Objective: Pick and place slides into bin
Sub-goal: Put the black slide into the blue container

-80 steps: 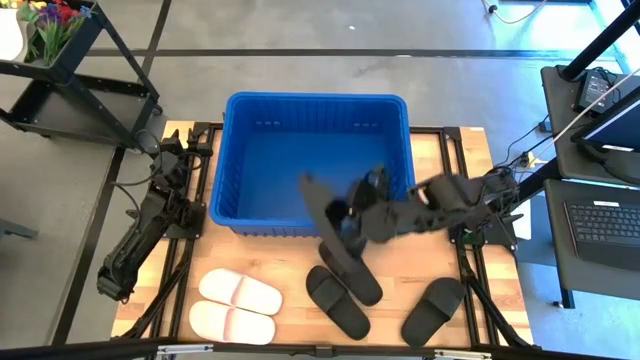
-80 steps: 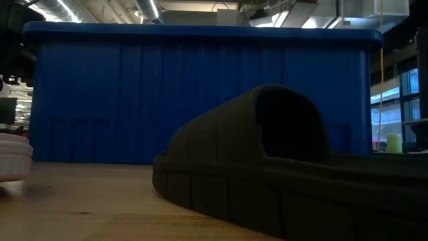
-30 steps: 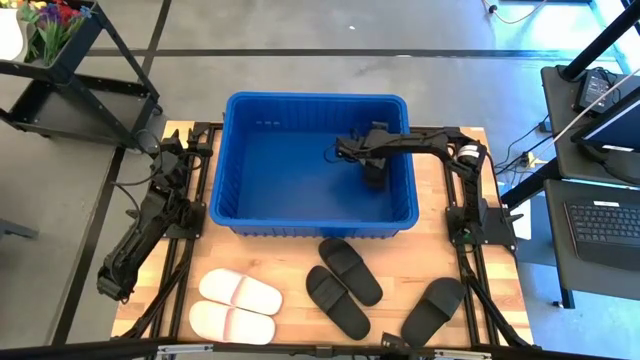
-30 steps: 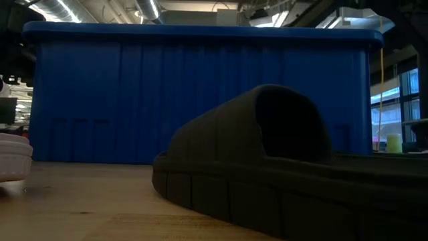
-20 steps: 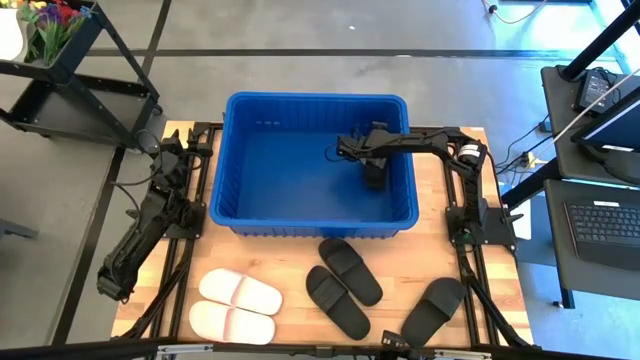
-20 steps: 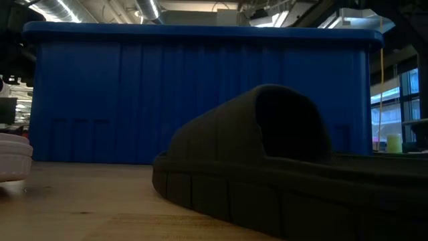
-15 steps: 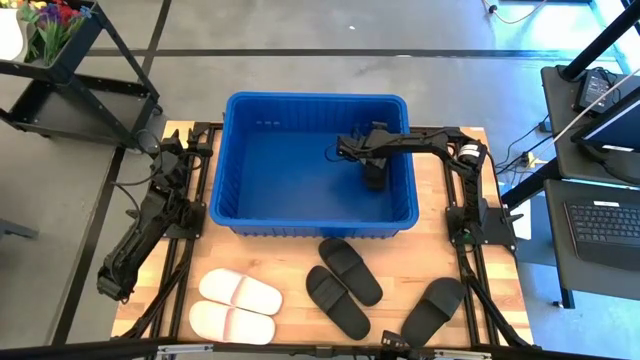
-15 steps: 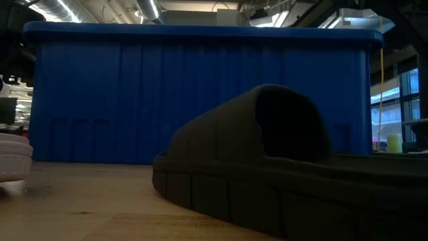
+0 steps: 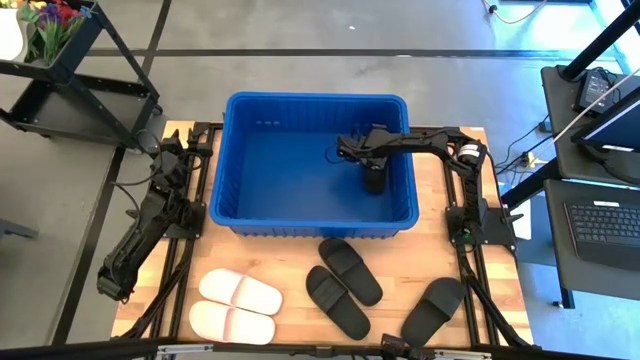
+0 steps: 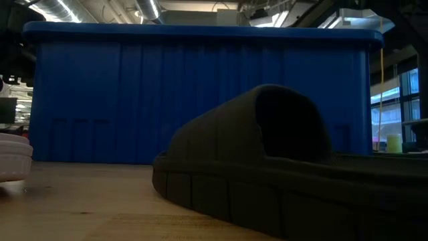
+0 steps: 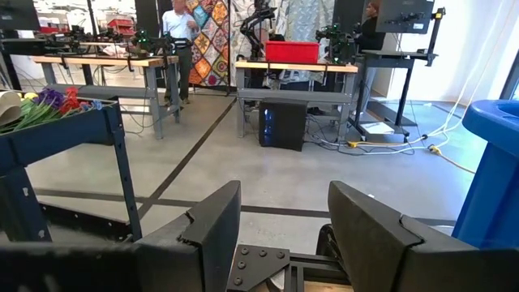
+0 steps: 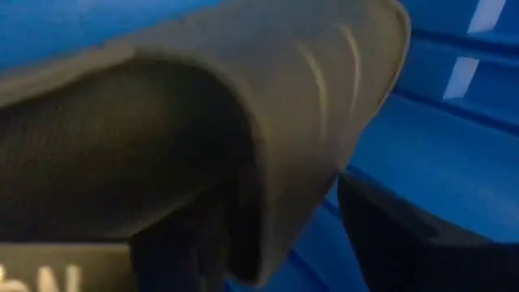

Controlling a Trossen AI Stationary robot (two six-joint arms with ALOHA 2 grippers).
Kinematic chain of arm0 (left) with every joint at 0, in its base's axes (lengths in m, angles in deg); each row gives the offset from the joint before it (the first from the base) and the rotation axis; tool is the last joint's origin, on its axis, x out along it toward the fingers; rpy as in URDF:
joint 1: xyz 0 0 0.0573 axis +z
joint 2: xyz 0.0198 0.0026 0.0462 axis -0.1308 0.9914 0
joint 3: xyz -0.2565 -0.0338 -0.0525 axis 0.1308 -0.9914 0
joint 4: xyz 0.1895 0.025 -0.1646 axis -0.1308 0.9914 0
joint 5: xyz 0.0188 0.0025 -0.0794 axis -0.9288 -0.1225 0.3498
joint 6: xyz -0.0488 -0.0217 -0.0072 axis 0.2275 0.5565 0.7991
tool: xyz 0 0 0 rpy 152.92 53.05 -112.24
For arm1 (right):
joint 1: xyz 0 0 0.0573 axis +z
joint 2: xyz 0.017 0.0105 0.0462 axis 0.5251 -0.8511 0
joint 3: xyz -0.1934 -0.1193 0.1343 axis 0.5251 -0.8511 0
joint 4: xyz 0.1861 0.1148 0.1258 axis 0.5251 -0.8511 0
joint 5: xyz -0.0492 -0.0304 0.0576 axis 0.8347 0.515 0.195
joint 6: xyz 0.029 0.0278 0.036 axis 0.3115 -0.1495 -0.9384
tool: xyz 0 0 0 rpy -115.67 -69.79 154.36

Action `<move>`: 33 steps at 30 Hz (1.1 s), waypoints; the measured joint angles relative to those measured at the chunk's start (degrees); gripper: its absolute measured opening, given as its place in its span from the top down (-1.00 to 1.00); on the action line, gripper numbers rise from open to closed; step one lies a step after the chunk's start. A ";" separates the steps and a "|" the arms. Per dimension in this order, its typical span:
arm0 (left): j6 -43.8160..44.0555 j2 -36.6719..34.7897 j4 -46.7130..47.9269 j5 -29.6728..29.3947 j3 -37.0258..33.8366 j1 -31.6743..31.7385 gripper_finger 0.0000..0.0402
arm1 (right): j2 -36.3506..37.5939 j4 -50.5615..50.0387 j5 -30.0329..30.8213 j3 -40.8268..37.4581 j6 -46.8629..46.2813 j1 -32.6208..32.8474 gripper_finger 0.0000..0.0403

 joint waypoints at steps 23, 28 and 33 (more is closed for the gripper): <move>-0.01 0.00 0.00 0.00 0.00 -0.01 0.09 | -0.05 -27.23 -3.10 34.03 -12.79 9.38 -0.23; 0.00 0.01 0.00 0.00 0.00 -0.01 0.09 | -0.05 -32.77 -3.25 48.71 -15.80 13.28 -0.23; -0.01 0.00 -0.01 -0.02 0.00 0.00 0.09 | 2.15 -32.92 -3.21 56.08 -16.68 18.91 -0.23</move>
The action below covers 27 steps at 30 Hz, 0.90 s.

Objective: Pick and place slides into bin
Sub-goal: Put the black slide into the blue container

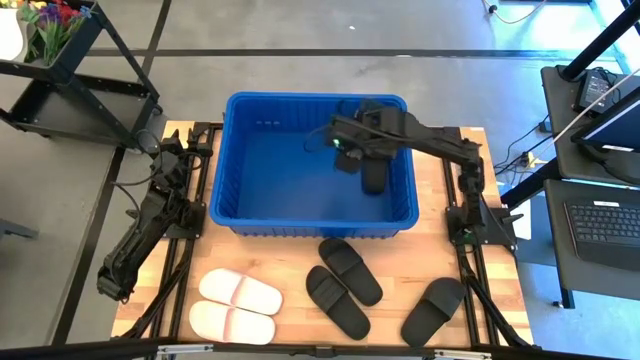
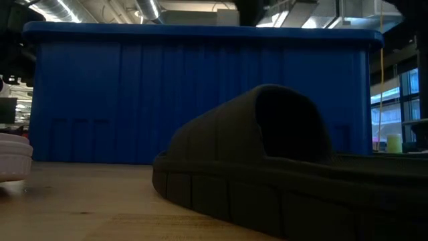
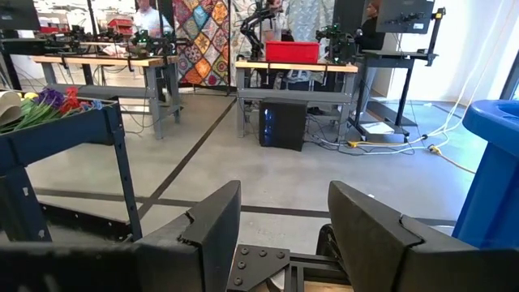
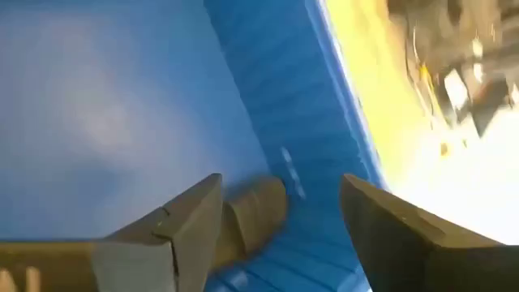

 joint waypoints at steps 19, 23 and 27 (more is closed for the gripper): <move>0.13 0.02 -0.05 0.04 -0.01 -0.09 0.09 | 8.59 -3.55 -31.55 -3.25 -24.26 29.44 -0.23; 1.79 0.02 -0.05 0.02 -0.01 -0.10 0.09 | 8.70 -3.57 -31.65 -5.26 -32.69 35.49 -0.23; 3.02 0.02 -0.07 0.03 -0.01 -0.10 0.09 | 8.70 -3.55 -31.63 -9.95 -43.01 40.94 -0.23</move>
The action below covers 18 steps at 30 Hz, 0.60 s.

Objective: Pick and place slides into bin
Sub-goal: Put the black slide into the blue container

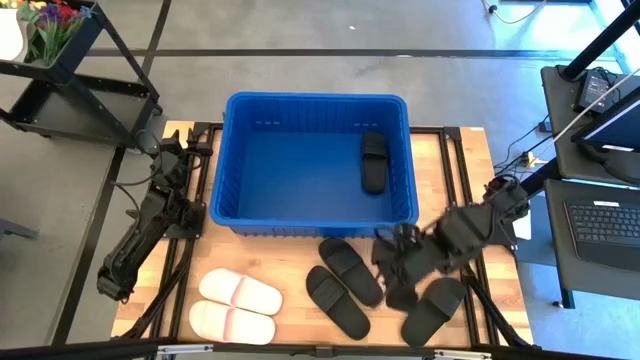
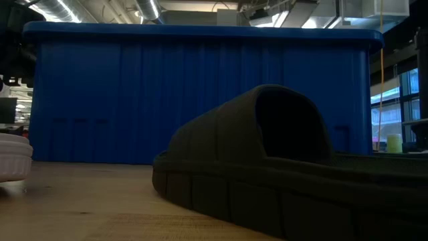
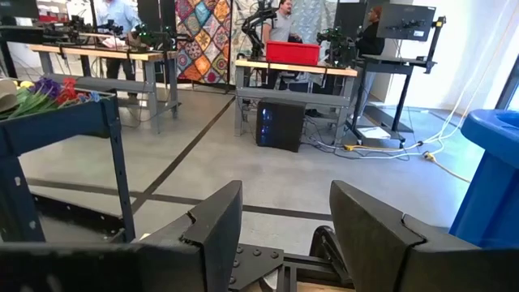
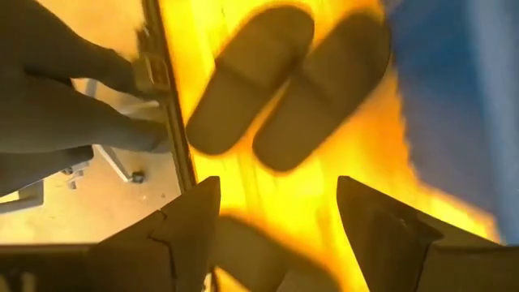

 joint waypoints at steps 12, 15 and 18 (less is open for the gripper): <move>0.06 0.00 -0.03 0.01 0.00 0.00 0.09 | 0.00 7.01 -11.98 -21.34 -33.76 12.90 -0.23; 0.06 0.00 -0.03 0.01 0.00 0.00 0.09 | 0.00 13.11 -13.24 -26.22 -35.00 14.95 -0.23; 0.06 0.00 -0.03 0.01 0.00 0.00 0.09 | 0.00 17.09 -13.20 -30.47 -37.62 15.88 -0.23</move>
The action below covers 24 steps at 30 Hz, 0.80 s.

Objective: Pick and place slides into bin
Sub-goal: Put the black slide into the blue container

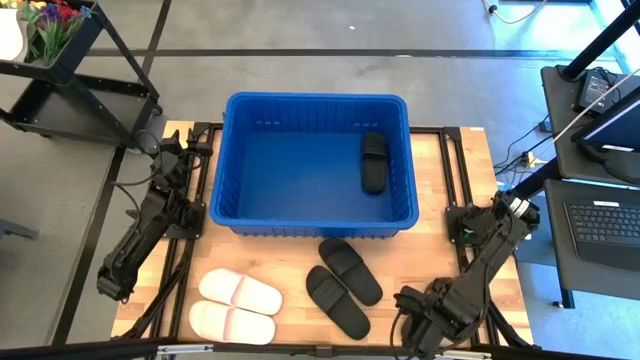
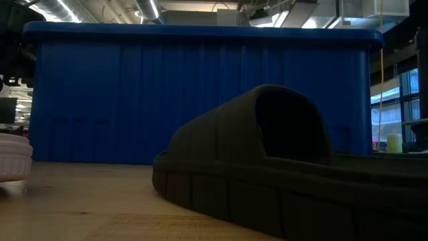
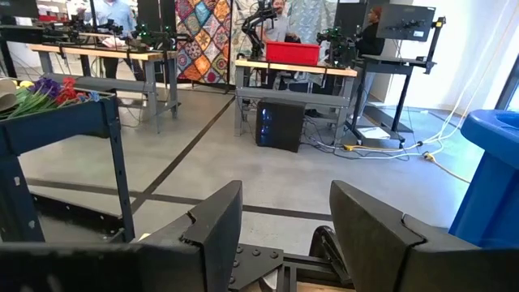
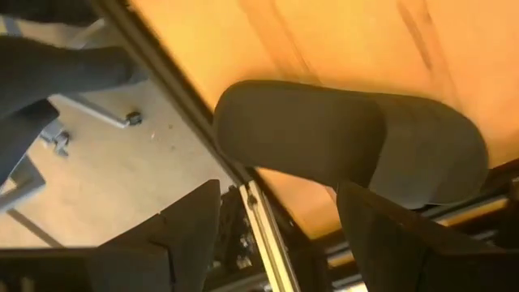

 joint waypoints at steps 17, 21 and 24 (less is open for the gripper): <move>0.00 0.00 -0.03 0.00 0.00 -0.02 0.09 | -0.06 13.56 -2.68 -11.31 -1.46 -1.23 -0.23; 0.00 0.00 -0.04 0.00 0.00 -0.02 0.09 | -0.04 11.96 -2.86 -11.31 1.11 -1.23 -0.23; 0.00 0.00 -0.04 0.00 0.00 -0.02 0.09 | -0.22 7.27 -2.90 -11.31 1.05 -1.23 -0.23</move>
